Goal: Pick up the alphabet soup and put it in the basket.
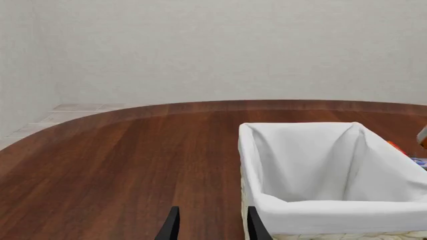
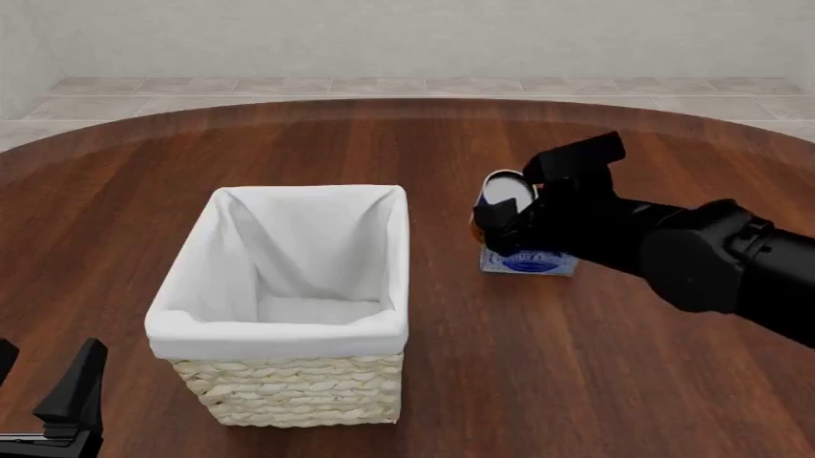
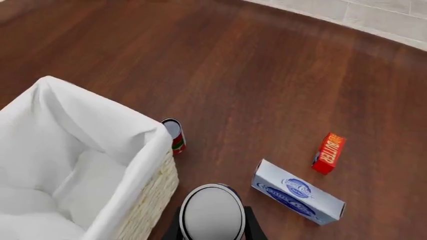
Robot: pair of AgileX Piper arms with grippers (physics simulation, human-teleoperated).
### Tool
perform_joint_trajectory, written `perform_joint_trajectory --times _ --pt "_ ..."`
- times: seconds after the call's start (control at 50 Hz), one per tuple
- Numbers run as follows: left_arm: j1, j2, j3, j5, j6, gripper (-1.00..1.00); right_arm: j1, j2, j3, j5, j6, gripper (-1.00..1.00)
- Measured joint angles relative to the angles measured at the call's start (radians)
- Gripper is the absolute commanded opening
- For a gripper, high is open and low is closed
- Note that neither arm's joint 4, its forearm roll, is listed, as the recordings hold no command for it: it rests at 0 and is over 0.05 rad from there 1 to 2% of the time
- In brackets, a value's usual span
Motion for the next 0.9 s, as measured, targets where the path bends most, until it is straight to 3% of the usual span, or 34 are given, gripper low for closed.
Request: perform_joint_trajectory --times 0.36,0.9 --pt "0.000 -0.001 0.001 0.000 0.000 1.00 0.014 -0.020 -0.113 0.090 -0.049 -1.00" --pt "0.000 -0.001 0.001 0.000 0.000 1.00 0.072 -0.009 -0.207 0.119 -0.049 -1.00"
